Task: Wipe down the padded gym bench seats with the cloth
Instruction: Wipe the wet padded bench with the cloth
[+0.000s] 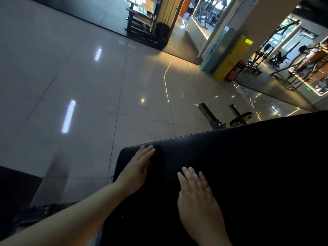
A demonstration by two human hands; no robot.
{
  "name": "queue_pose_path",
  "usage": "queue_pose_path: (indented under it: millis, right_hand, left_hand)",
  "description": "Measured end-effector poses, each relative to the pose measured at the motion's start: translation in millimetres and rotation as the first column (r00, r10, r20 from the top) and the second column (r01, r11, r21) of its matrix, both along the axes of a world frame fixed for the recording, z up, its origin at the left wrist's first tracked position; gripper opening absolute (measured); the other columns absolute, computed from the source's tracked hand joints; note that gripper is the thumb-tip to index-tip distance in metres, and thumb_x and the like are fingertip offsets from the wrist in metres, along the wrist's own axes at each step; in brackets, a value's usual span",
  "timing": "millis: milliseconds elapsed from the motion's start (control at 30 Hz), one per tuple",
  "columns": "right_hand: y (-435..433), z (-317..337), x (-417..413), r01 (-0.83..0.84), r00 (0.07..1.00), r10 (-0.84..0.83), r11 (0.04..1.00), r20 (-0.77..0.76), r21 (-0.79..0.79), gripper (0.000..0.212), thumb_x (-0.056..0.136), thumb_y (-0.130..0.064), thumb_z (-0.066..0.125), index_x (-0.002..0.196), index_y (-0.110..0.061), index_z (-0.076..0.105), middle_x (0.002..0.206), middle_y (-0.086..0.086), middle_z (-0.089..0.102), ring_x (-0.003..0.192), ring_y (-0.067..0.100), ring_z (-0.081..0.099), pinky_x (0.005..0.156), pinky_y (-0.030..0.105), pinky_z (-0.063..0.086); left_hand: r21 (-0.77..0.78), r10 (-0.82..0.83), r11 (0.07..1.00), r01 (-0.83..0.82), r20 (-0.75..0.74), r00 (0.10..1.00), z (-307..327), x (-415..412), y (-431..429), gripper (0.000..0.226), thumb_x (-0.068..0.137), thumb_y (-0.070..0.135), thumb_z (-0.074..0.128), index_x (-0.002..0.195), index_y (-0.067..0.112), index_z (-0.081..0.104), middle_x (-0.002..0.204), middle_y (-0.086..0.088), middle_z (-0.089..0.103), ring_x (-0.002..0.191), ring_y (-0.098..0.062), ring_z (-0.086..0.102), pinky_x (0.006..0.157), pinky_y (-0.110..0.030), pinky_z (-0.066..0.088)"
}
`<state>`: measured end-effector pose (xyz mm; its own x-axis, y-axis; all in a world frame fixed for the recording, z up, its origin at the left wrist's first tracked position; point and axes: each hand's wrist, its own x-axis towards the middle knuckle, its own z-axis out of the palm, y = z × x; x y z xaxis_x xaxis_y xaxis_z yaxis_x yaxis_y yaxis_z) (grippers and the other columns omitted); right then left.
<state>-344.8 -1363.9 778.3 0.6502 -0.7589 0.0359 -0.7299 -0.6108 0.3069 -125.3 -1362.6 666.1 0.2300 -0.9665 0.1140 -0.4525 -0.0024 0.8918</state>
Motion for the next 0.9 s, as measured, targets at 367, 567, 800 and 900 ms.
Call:
queue_pose_path:
  millis: [367,567,800,900]
  right_hand:
    - [3,-5,1,-0.030,1.000,0.030,0.999,0.004,-0.012,0.057,0.090,-0.032,0.035,0.134,-0.008,0.063,0.145,0.011,0.056,0.138,0.025,0.049,0.113,0.046,0.024]
    - [1,-8,-2,-0.048,0.999,0.048,0.998,-0.001,-0.039,0.056,0.090,-0.030,0.037,0.135,-0.008,0.062,0.146,0.011,0.055,0.139,0.025,0.048,0.113,0.046,0.024]
    - [1,-8,-1,-0.059,0.998,0.059,0.997,-0.015,-0.044,0.055,0.091,-0.029,0.036,0.132,-0.007,0.064,0.145,0.013,0.056,0.139,0.026,0.049,0.113,0.046,0.024]
    - [3,-7,-1,-0.040,0.999,0.040,0.999,-0.005,-0.025,0.056,0.092,-0.031,0.035,0.137,-0.009,0.060,0.148,0.010,0.053,0.141,0.023,0.045,0.114,0.046,0.025]
  left_hand:
    - [-0.077,-0.165,0.982,0.175,0.119,0.979,1,-28,54,0.053,0.104,0.035,0.032,0.156,0.036,0.019,0.163,0.026,0.007,0.151,0.000,-0.007,0.124,-0.032,0.004]
    - [0.304,0.147,0.943,-0.139,-0.006,0.989,21,-18,-20,0.060,0.106,0.036,0.031,0.159,0.017,0.010,0.167,0.002,0.000,0.152,-0.018,-0.016,0.124,-0.040,-0.007]
    - [-0.002,-0.297,0.954,0.298,0.076,0.952,41,-53,24,0.056,0.107,0.035,0.030,0.159,0.032,0.008,0.164,0.020,-0.006,0.146,0.001,-0.026,0.122,-0.030,-0.012]
    - [0.064,-0.276,0.961,0.269,0.276,0.921,24,-41,57,0.060,0.106,0.046,0.022,0.158,0.031,-0.003,0.163,0.018,-0.016,0.144,0.001,-0.029,0.123,-0.032,-0.012]
